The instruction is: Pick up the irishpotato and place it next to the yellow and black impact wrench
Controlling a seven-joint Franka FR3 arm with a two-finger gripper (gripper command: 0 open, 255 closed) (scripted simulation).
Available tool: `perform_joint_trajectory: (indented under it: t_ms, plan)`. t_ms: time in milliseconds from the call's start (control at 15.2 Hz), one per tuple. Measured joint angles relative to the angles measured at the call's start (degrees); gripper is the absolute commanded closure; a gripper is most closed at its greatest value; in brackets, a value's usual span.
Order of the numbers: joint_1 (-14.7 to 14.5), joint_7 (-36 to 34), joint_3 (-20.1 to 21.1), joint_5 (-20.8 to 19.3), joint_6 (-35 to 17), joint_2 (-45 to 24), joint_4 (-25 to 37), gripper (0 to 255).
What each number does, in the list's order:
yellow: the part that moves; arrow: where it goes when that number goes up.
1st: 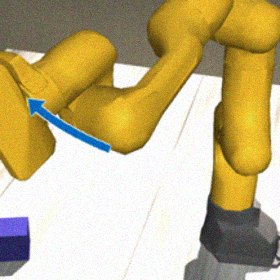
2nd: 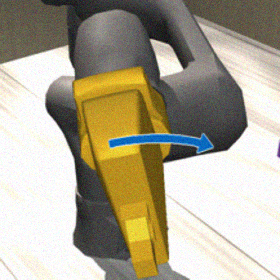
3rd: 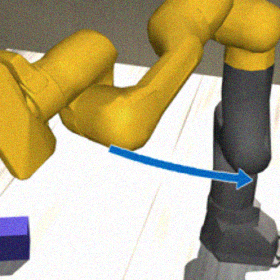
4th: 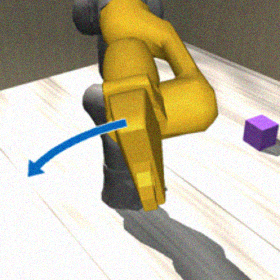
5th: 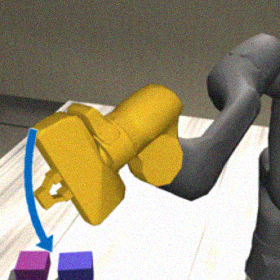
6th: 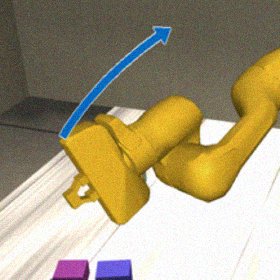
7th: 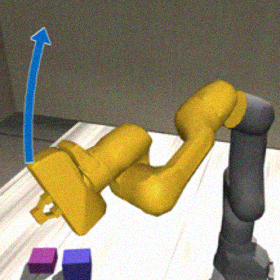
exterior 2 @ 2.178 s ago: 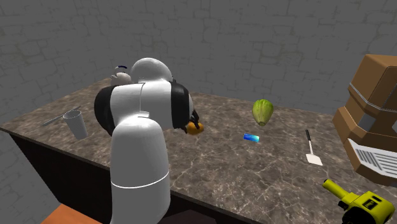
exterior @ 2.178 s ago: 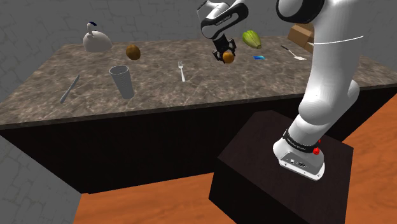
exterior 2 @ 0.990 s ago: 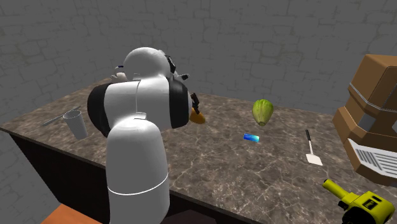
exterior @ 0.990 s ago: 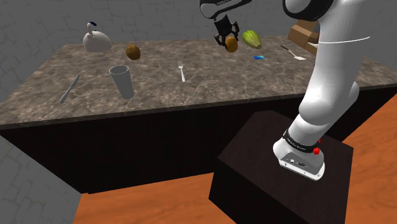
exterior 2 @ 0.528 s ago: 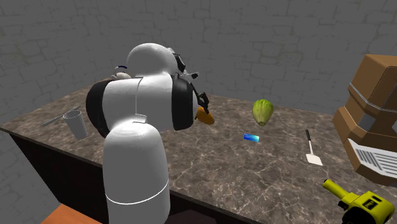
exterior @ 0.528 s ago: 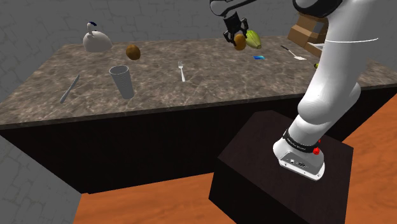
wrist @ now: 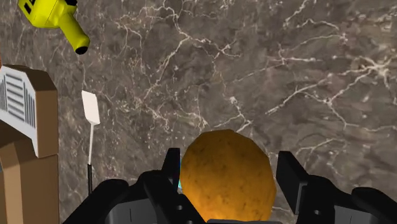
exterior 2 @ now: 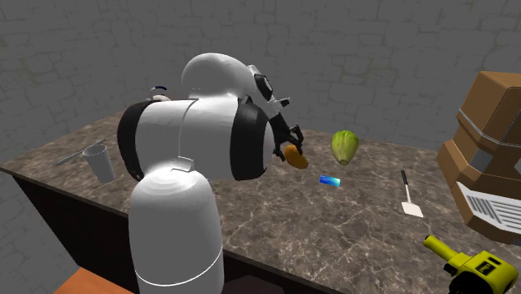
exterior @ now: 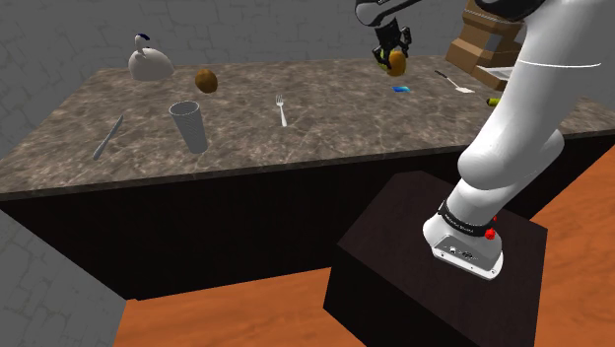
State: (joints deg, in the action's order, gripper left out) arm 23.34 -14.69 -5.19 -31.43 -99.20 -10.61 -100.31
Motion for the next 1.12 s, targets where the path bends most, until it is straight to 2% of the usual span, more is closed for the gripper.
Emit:
perform_joint_trajectory:
  t_ms: [594, 1122]
  plan:
    - [6.9, 8.7, -5.2, -1.9, -8.0, 1.9, -3.9, 255]
    - [13.4, 17.6, -9.7, -1.8, -14.3, -0.8, -1.7, 255]
